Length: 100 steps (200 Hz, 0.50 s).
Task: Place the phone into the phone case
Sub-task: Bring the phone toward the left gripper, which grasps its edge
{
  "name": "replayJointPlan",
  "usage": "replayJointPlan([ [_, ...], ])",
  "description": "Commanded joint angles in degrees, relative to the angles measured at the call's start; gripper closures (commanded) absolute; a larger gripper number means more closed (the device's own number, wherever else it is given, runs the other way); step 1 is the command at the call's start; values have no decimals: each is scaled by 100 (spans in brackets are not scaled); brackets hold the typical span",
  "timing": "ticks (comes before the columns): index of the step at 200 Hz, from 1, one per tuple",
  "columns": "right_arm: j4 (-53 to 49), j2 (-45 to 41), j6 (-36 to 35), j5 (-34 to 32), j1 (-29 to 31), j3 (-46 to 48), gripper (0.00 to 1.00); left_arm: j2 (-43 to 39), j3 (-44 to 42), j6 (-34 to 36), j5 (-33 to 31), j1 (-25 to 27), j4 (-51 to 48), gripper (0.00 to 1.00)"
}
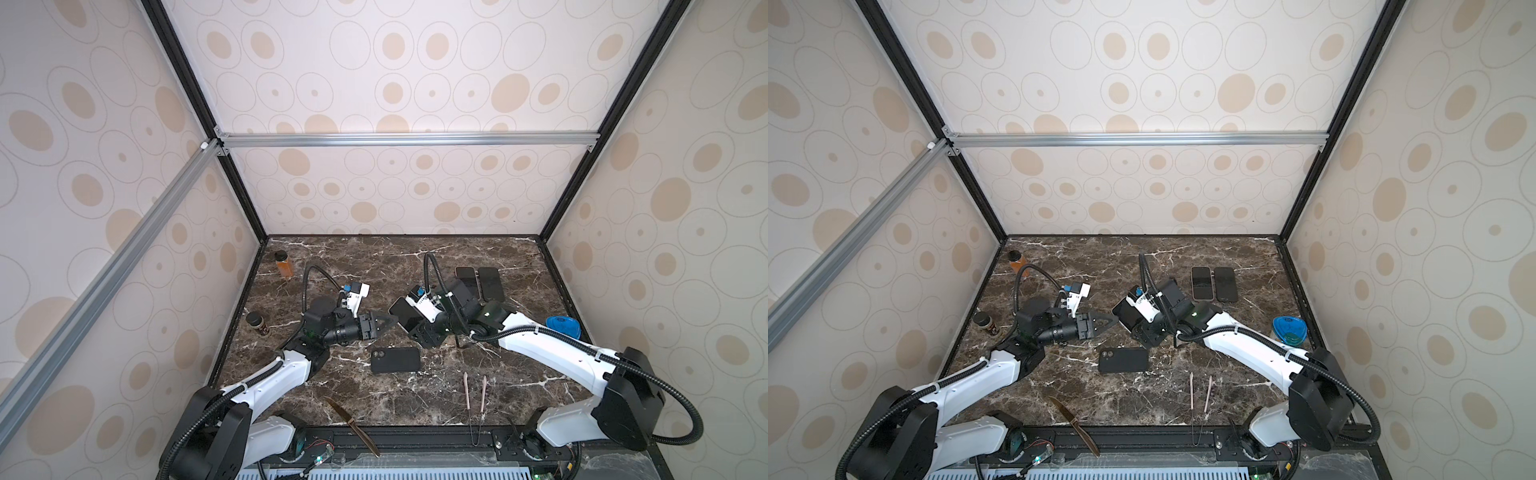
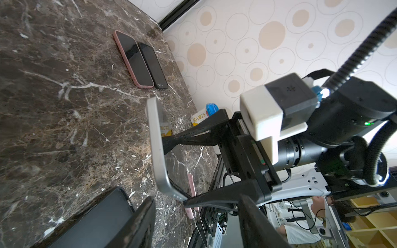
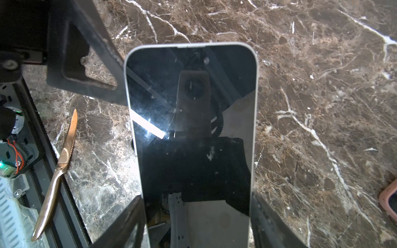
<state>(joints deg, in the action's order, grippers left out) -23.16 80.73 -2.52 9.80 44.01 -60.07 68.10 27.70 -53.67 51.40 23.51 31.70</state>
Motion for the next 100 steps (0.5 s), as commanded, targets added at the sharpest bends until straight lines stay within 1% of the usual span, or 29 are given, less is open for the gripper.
replayJointPlan([
  [1,242,-189,-116,-68,127,35,99,32,293,-100,281,-39,220,42],
  [17,221,-190,-157,-156,193,30,99,59,342,-66,305,-43,131,44],
  [41,193,-198,-205,-270,270,35,99,127,415,-39,326,-44,3,50],
  [75,157,-233,-284,-376,368,57,99,263,498,9,307,-44,-114,62],
  [100,97,-260,-360,-451,440,39,99,351,577,61,296,-43,-224,66],
])
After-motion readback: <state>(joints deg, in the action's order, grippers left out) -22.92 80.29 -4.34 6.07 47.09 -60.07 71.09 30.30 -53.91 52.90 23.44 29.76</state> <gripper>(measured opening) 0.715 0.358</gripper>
